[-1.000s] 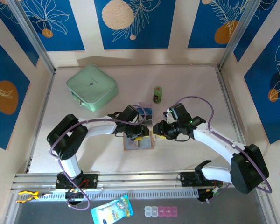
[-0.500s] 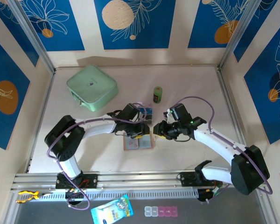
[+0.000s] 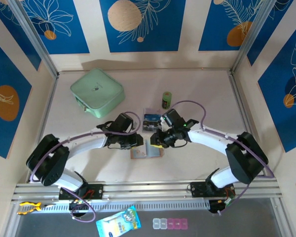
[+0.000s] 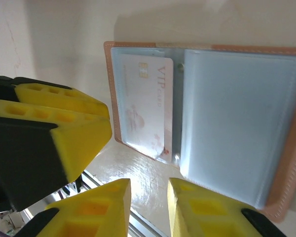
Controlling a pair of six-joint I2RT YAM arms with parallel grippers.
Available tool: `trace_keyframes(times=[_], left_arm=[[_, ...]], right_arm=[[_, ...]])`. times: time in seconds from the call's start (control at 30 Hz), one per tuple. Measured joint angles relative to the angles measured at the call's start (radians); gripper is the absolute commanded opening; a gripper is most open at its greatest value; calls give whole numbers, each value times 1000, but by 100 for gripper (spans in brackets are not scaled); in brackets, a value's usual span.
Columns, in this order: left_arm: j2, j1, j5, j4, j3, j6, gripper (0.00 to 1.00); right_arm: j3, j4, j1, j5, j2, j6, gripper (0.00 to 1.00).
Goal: Take the credit cards out of the card holder
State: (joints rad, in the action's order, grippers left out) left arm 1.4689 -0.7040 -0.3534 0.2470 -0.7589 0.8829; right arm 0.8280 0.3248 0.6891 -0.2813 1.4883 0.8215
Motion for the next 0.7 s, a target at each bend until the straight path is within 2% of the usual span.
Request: trace_keyframes(times=[0.13,0.33,0.7], left_arm=[[-2,14,-1,0,24,-2,12],[1,21,-1,-19,37,-2,6],[16,31,0,-31,83,-2,3]], right_arm=[[20,-23,22,0,58,3,23],[42,-38,34,-6,113,3,21],[72,-58,39,-17,171,3,20]])
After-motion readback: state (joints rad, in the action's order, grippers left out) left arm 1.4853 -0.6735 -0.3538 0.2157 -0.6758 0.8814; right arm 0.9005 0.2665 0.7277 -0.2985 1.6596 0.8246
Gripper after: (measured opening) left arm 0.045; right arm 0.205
